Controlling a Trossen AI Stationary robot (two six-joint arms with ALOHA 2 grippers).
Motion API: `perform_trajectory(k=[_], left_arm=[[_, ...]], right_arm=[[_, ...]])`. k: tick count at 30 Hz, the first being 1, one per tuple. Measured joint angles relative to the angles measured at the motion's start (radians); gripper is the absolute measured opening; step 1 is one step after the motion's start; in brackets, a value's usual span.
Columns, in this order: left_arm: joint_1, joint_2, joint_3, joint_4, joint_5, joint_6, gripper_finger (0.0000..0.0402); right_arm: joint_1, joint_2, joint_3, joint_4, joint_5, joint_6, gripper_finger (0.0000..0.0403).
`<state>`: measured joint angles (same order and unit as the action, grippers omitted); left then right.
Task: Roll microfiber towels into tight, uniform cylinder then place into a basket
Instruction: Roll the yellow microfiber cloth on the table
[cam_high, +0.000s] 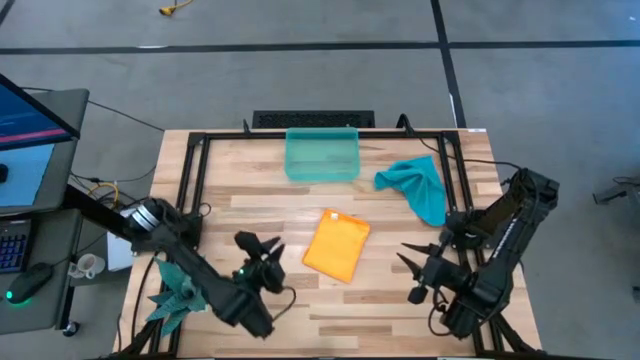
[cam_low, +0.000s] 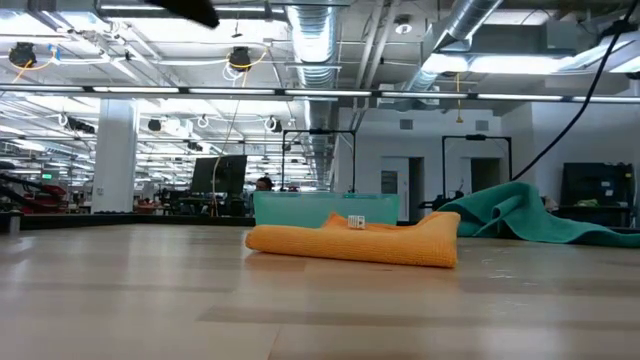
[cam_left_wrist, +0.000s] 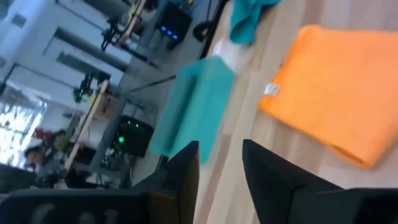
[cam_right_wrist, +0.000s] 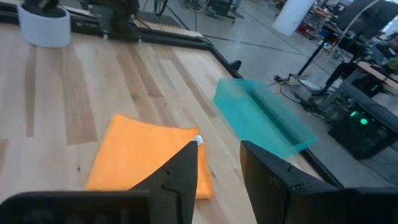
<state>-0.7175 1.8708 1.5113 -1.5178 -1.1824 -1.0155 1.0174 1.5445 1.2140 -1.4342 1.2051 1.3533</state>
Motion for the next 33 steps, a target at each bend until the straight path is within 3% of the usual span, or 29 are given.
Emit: perform_trajectory(k=[7,12,16,19,22,26,29,33], left_arm=[[0.077,-0.191,-0.302,0.288,0.024,0.024,0.0067],[0.149,-0.331,-0.462,0.686,0.101,0.272,0.0053],[0.207,-0.391,-0.572,1.124,0.269,0.622,0.0053],[0.249,-0.394,-0.634,1.445,0.469,0.858,0.0053],[0.29,-0.383,-0.668,1.637,0.68,1.007,0.0053],[0.335,-0.381,-0.683,1.689,0.816,1.052,0.0053],[0.365,-0.381,-0.683,1.685,0.828,1.009,0.0052],[0.403,-0.362,-0.682,1.699,0.85,0.948,0.0052]], right_arm=[[-0.039,0.014,0.0,0.005,-0.02,0.0,0.014],[-0.069,0.015,-0.001,0.007,-0.037,0.0,0.0135],[-0.091,0.015,-0.014,0.023,-0.039,0.0,0.0132],[-0.11,0.015,-0.032,0.041,-0.053,0.0,0.0132],[-0.131,0.015,-0.064,0.053,-0.084,0.0,0.0132],[-0.165,0.015,-0.095,0.065,-0.128,0.0,0.0132],[-0.198,0.014,-0.11,0.104,-0.148,-0.028,0.013],[-0.244,0.015,-0.142,0.251,-0.19,-0.184,0.0124]])
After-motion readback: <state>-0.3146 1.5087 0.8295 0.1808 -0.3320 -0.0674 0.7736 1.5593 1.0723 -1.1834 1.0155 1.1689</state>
